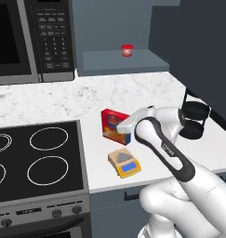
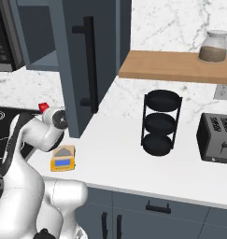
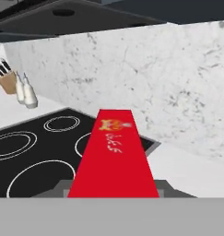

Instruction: Pick the boxed food and place it on the digital scale for weighing, and close the cabinet.

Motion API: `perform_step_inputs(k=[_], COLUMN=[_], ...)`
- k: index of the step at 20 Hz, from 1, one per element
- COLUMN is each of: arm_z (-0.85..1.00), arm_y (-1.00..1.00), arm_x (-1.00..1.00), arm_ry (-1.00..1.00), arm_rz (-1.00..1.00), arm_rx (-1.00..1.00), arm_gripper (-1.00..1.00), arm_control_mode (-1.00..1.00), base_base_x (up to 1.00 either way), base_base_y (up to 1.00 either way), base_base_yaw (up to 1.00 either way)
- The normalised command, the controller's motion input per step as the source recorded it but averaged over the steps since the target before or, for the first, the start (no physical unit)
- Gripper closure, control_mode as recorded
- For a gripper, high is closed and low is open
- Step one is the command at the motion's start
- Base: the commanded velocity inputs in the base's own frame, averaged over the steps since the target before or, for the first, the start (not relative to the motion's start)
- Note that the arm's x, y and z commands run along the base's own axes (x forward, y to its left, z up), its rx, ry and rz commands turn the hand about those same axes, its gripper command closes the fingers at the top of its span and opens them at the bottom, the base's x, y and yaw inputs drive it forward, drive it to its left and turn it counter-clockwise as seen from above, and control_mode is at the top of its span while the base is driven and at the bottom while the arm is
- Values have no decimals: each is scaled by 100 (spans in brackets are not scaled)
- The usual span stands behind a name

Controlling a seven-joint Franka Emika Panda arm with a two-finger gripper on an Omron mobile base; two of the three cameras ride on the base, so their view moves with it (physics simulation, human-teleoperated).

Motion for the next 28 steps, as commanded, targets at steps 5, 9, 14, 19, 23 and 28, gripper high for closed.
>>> perform_step_inputs(k=[5, 9, 14, 19, 23, 28], arm_z=[-21, -12, -11, -14, -22, -33], arm_y=[0, 0, -11, -24, -10, 0], arm_x=[21, 14, 0, -2, 0, 3], arm_ry=[-1, 14, 14, -5, -9, 0], arm_rz=[12, 10, 12, 7, 4, 3], arm_rx=[0, 0, 0, 0, 0, 0], arm_gripper=[100, 100, 100, 100, 100, 100], arm_control_mode=[-100, -100, -100, -100, -100, -100], base_base_x=[0, 0, 0, 0, 0, 0], base_base_y=[0, 0, 0, 0, 0, 0], base_base_yaw=[0, 0, 0, 0, 0, 0])
